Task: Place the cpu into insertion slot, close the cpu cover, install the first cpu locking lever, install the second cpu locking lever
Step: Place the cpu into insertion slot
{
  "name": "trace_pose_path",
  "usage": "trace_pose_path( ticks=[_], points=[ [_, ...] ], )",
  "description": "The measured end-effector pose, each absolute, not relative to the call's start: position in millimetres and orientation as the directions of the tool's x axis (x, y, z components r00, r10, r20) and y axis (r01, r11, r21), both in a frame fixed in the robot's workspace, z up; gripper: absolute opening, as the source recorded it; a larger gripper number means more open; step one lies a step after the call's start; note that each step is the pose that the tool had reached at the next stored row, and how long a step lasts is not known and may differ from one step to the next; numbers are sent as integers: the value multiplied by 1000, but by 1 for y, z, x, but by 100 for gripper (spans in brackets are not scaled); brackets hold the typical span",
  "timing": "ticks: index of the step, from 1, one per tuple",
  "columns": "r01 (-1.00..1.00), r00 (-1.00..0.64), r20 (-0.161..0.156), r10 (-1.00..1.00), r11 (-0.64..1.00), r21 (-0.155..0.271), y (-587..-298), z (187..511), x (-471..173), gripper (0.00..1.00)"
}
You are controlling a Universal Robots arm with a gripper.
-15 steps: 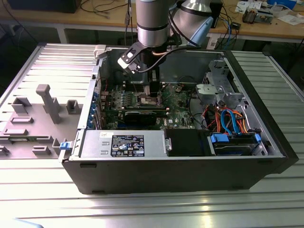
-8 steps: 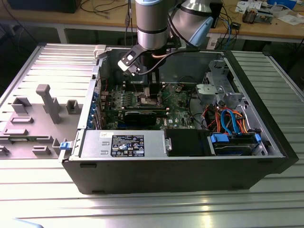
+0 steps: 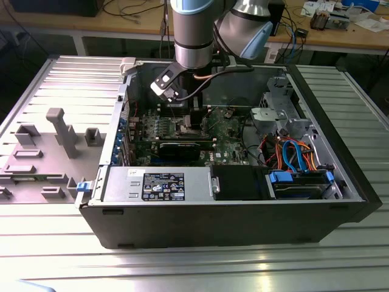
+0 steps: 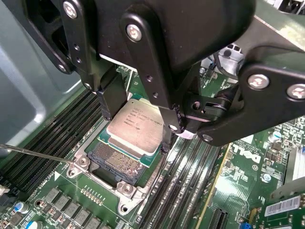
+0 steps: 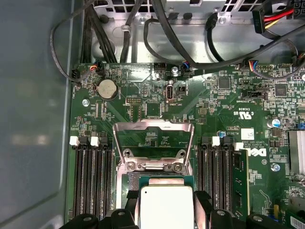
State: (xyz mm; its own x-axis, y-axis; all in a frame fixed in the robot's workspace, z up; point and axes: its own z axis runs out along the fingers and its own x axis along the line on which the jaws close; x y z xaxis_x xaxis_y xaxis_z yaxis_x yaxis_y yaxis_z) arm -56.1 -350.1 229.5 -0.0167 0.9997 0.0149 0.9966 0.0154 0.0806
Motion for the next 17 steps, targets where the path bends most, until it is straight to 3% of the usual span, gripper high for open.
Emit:
trace_pose_path(
  ticks=[17],
  points=[
    [997, -16, 15, 1000, 15, 81, -346, 215, -59, 54]
  ],
)
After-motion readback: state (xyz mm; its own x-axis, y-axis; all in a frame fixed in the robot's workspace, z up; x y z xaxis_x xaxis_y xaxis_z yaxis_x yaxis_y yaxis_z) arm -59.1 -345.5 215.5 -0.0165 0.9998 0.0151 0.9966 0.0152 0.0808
